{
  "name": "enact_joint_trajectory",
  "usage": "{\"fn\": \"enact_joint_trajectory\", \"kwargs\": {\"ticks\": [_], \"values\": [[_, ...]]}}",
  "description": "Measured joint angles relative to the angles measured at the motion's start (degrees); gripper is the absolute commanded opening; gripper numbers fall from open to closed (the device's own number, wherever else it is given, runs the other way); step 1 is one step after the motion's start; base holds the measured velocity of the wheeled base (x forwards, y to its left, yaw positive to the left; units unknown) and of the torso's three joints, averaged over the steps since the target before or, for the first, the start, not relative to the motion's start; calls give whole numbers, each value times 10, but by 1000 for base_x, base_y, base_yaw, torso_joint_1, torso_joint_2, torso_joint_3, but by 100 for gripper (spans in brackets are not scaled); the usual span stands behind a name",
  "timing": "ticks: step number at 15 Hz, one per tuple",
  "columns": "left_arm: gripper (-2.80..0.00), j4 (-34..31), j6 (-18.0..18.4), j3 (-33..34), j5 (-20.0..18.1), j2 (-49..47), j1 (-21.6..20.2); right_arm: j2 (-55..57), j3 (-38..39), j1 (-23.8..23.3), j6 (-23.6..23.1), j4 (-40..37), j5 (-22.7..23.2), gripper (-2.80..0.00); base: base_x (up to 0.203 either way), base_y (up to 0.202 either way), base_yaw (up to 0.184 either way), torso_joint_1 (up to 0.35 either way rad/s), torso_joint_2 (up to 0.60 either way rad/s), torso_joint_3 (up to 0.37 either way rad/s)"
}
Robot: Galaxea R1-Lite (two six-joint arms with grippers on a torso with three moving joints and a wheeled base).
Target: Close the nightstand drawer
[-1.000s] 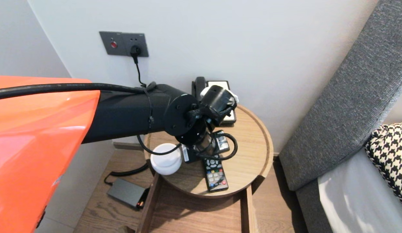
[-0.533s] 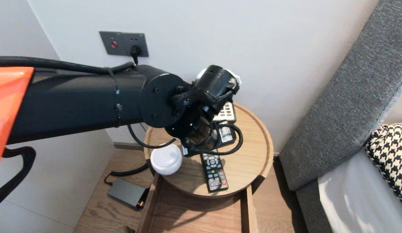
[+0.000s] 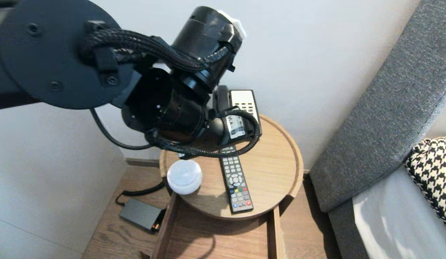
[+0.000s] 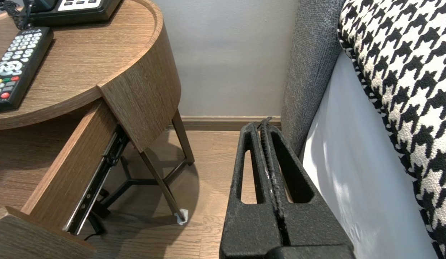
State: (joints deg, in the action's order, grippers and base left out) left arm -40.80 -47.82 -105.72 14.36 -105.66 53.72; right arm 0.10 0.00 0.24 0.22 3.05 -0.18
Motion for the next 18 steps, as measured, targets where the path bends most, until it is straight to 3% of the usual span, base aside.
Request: {"fn": "enact_joint_trajectory", "kwargs": {"ticks": [5,6,13,18], "values": [[0,-59,1,75,9,112,2,0,0,0,0,0,0,-280,0,0,0,0,0,0],[-280,-72,3,97,9,138,-2,0,0,0,0,0,0,-280,0,0,0,0,0,0],[-280,-134,33,304,8,301,-53,0,0,0,0,0,0,-280,0,0,0,0,0,0],[-280,-159,61,413,-19,373,-60,0,0,0,0,0,0,-280,0,0,0,0,0,0]]}}
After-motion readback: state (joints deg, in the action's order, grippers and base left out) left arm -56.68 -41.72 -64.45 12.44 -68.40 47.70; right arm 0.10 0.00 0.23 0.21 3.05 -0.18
